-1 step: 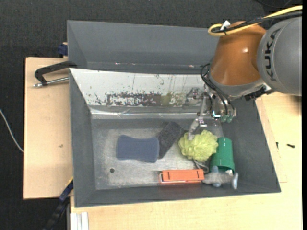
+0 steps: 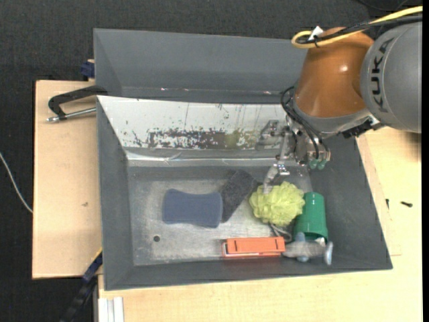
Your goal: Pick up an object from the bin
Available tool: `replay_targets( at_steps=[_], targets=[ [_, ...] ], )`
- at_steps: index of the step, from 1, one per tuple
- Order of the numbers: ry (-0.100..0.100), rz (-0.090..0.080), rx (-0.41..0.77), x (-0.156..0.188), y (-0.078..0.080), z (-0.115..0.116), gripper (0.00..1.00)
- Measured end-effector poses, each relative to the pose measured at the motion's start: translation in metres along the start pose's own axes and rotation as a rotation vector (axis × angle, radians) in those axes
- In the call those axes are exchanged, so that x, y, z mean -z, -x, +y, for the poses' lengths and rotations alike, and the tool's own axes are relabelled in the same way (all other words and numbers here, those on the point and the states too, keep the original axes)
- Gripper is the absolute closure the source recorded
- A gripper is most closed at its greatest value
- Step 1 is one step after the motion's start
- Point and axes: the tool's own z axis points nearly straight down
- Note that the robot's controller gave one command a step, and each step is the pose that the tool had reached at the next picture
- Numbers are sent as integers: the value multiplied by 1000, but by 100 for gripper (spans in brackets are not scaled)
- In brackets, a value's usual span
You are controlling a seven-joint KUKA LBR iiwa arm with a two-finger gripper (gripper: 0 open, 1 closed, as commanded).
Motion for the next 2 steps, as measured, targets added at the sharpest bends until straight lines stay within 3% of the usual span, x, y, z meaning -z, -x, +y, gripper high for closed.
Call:
replay_targets(
  at_steps=[1,2],
  targets=[
    [0,-3,85,-68,-4,41,0],
    [-2,-1,101,-73,-10,62,0]
  ],
)
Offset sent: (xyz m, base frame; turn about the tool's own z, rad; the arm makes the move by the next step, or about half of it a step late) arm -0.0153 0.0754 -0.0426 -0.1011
